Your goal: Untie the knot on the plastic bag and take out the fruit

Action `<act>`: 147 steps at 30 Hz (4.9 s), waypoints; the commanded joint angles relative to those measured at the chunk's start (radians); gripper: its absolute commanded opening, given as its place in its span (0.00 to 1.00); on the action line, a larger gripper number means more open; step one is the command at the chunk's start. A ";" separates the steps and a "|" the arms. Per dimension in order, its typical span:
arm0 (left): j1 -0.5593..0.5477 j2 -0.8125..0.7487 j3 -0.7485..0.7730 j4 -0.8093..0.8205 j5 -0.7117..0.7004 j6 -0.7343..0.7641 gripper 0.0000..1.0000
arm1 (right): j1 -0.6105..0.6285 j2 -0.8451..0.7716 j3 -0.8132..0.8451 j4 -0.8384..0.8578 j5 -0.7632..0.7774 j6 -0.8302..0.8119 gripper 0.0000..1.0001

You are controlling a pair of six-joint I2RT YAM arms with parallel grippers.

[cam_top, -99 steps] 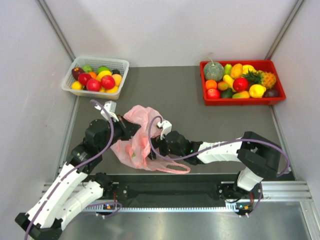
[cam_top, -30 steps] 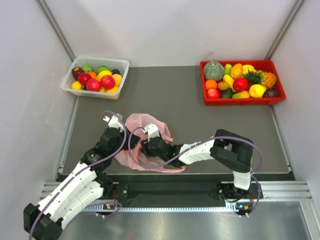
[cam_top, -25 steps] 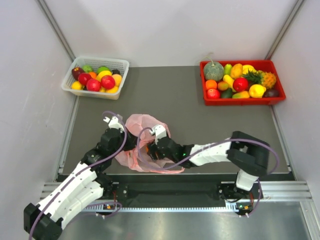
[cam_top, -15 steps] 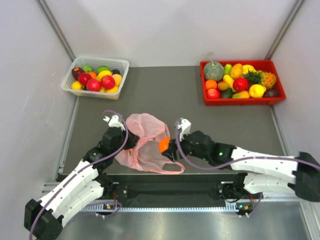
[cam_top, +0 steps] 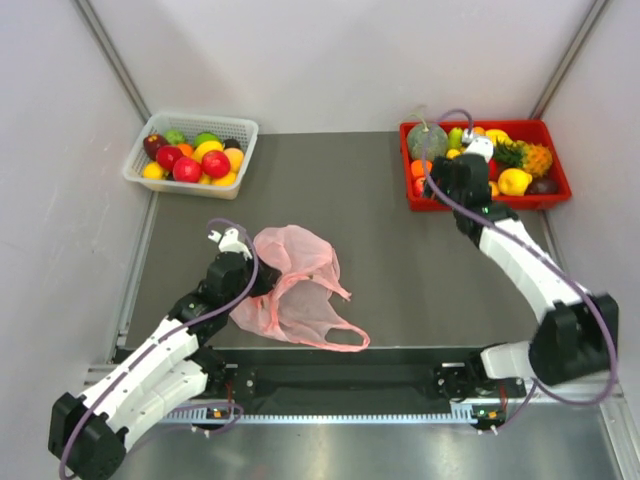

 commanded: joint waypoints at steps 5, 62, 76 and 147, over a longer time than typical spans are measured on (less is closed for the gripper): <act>0.005 -0.019 0.002 0.060 0.074 -0.017 0.00 | -0.189 0.405 0.458 -0.021 0.057 0.057 0.00; -0.245 0.291 0.550 0.053 0.188 0.135 0.00 | 0.832 -0.055 -0.464 0.425 -0.012 0.169 0.03; -0.247 0.192 0.237 0.100 0.111 0.113 0.00 | 0.898 0.043 -0.461 0.522 0.114 0.167 1.00; -0.181 0.572 -0.010 0.382 -0.018 0.155 0.00 | 0.742 0.445 -0.269 0.778 -0.001 0.046 0.65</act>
